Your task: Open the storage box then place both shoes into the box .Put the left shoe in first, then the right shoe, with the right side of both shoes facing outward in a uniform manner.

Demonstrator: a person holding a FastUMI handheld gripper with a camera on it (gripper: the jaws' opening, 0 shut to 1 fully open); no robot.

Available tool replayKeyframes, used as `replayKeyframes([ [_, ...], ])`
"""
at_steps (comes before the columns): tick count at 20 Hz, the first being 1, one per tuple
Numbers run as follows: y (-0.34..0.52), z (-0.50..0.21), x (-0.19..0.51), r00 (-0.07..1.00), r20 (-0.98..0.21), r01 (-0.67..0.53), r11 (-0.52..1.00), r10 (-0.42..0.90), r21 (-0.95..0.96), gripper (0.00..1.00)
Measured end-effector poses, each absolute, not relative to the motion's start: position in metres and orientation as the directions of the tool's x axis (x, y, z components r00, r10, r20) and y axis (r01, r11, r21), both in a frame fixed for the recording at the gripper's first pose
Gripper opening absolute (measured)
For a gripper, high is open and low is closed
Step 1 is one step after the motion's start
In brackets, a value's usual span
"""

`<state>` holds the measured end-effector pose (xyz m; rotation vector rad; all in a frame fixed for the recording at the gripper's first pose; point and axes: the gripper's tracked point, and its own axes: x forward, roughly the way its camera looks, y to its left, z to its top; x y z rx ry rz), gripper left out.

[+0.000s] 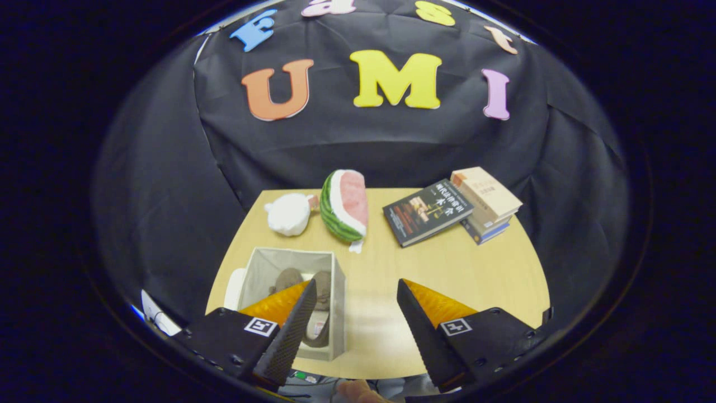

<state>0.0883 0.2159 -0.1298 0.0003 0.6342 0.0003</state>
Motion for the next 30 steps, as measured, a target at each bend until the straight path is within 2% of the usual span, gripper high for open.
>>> replayKeyframes([
  [6,0.127,-0.051,0.093,0.926,-0.376,-0.006,0.997,-0.025,-0.081,0.90],
  [11,0.083,-0.010,0.083,0.968,-0.249,0.005,0.998,-0.019,-0.057,0.94],
  [19,0.067,0.006,0.083,0.977,-0.214,-0.019,1.000,0.018,-0.004,0.95],
  [30,0.088,0.032,0.089,0.986,-0.161,-0.048,0.999,0.046,-0.005,0.95],
])
